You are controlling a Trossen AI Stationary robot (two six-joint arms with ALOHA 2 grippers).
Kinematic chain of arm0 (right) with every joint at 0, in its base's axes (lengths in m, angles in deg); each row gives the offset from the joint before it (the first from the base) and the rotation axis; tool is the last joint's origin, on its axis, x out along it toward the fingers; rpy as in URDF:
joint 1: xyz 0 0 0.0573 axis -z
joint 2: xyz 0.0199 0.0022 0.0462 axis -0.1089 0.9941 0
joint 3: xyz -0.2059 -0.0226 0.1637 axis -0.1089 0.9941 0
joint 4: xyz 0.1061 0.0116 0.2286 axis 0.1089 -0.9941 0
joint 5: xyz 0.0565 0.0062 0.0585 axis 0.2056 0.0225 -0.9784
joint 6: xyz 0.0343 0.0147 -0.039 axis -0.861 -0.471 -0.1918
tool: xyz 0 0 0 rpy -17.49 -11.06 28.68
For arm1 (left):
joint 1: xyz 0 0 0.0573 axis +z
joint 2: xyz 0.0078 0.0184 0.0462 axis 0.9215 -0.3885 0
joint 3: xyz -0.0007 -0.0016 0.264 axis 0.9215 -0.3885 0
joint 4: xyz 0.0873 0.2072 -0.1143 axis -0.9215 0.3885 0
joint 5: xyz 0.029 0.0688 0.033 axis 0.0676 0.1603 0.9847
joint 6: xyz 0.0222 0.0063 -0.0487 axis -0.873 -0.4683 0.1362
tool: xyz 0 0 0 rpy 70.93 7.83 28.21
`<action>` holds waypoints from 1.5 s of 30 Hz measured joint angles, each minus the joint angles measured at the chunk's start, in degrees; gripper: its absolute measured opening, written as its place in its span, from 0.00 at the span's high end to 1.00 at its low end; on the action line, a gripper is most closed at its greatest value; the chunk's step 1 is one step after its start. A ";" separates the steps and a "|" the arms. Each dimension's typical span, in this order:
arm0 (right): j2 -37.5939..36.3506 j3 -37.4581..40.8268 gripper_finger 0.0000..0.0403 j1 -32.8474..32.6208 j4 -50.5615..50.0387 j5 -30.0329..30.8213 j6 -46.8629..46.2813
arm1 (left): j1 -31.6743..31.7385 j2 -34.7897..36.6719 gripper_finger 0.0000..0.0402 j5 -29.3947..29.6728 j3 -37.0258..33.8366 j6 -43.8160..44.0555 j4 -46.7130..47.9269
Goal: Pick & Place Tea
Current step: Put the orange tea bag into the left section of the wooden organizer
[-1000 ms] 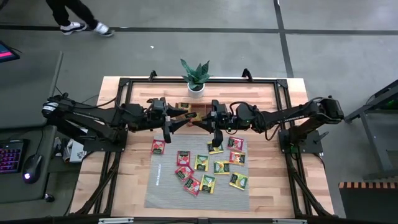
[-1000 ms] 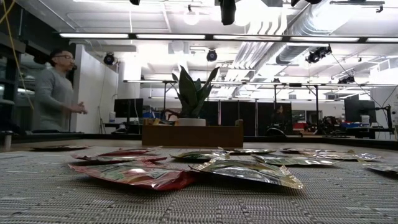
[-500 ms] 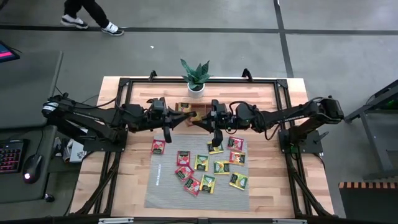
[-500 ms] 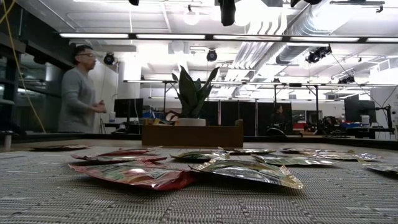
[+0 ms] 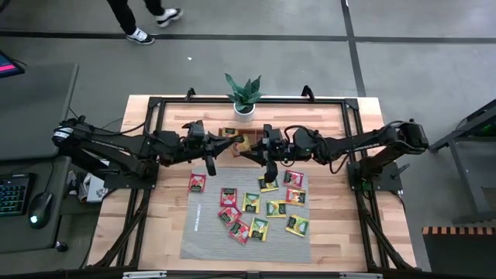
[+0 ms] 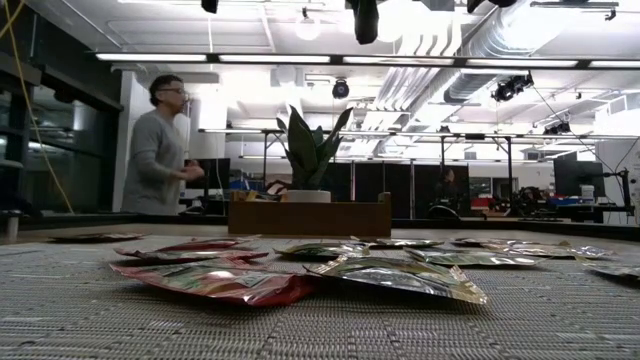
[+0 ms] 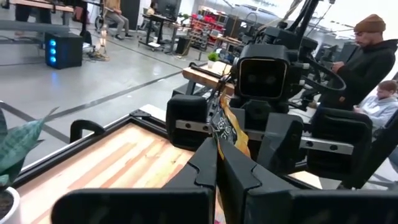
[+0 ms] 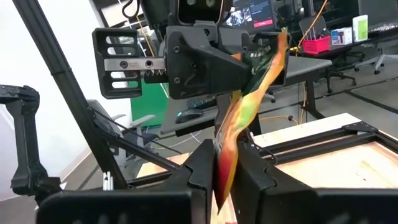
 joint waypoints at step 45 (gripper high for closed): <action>-21.70 0.13 0.69 0.55 -41.56 8.42 -1.13 | 40.72 -5.34 1.00 -41.10 -7.67 -12.06 15.54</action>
